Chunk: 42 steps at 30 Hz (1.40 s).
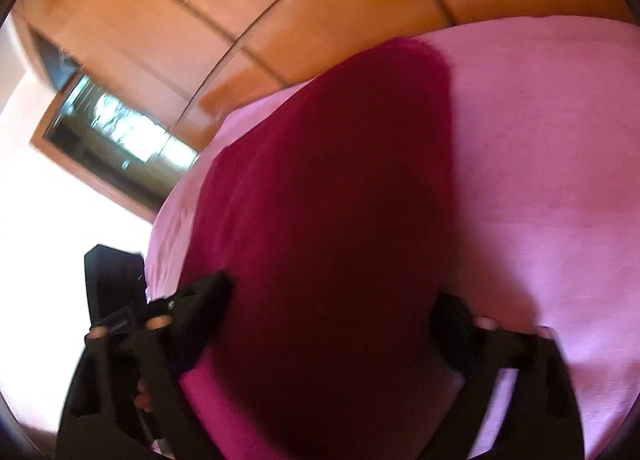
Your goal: Fold small clothes
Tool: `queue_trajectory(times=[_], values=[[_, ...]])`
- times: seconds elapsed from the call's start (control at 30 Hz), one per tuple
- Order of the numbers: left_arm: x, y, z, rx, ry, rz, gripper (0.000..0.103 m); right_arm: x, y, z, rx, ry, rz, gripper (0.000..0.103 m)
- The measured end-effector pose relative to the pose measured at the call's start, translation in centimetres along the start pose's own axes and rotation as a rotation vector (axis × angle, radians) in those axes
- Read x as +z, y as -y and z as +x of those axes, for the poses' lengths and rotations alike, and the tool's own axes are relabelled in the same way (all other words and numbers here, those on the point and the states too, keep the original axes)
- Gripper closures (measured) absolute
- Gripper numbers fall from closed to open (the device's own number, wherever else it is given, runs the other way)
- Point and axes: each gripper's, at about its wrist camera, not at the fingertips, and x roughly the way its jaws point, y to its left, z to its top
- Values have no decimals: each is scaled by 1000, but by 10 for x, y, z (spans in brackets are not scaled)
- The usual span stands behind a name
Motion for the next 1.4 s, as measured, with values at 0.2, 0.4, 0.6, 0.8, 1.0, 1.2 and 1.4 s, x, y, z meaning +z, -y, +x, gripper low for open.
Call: queue_trajectory(times=[0.2, 0.4, 0.6, 0.8, 1.0, 1.2, 1.4], values=[[-10, 12, -26, -93, 47, 8, 67, 10, -38, -17, 61, 13, -79, 57], [-15, 19, -98, -127, 216, -14, 67, 25, -123, -16, 234, 7, -257, 59], [-2, 24, -181, -10, 388, 36, 67, 47, -183, 30, 392, -52, -353, 59], [7, -13, -172, 212, 358, -20, 67, 56, -156, 120, 330, -208, -276, 57], [1, -40, -121, 374, 267, -87, 61, 40, -110, 152, 99, -260, -242, 30], [-9, -7, -144, 484, 374, -19, 61, 21, -150, 84, 8, -79, -416, 27], [-19, -31, -151, 692, 374, -10, 53, -28, -175, 95, -79, -85, -602, 33]])
